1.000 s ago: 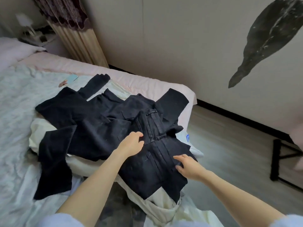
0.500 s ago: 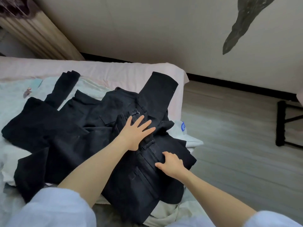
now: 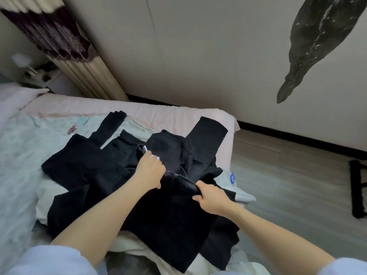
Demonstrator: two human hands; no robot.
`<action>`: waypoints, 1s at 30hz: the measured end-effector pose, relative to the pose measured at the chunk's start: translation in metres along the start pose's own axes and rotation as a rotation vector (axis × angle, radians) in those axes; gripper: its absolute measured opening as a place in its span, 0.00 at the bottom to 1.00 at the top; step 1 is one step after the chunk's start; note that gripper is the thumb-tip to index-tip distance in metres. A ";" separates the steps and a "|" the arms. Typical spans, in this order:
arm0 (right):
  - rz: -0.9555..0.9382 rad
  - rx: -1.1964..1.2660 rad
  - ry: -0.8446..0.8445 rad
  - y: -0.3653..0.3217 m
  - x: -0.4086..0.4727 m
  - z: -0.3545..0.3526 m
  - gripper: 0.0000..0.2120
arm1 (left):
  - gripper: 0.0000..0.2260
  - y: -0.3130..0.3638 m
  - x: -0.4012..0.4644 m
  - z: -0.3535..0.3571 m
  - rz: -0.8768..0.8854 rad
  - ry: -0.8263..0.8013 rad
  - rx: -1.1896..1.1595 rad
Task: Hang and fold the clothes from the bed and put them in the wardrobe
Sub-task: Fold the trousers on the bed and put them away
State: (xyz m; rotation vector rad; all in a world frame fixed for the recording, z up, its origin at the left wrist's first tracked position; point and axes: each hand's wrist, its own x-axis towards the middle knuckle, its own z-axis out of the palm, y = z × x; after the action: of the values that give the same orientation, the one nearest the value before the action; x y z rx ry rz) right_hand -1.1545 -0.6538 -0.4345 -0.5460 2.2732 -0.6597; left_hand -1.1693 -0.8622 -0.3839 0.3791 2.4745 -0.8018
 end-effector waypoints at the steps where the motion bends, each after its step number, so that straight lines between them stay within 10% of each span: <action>1: -0.054 -0.052 0.058 -0.016 -0.008 -0.004 0.08 | 0.18 -0.009 -0.023 0.002 -0.060 0.026 -0.024; 8: -0.222 -0.205 0.493 -0.072 -0.060 -0.034 0.11 | 0.17 -0.018 -0.138 -0.019 -0.470 0.398 -0.327; 17: -0.410 0.182 0.895 -0.182 -0.170 -0.153 0.12 | 0.14 -0.034 -0.265 -0.160 -0.836 1.095 -0.802; 30: -0.893 0.676 1.603 -0.160 -0.464 -0.323 0.10 | 0.09 0.087 -0.415 -0.479 -0.325 1.830 -0.927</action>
State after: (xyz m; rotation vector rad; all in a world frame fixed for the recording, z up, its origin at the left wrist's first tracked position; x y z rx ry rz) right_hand -1.0459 -0.4281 0.0972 -0.7957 2.5858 -3.0096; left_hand -0.9705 -0.5456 0.1357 0.3824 4.0503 1.4012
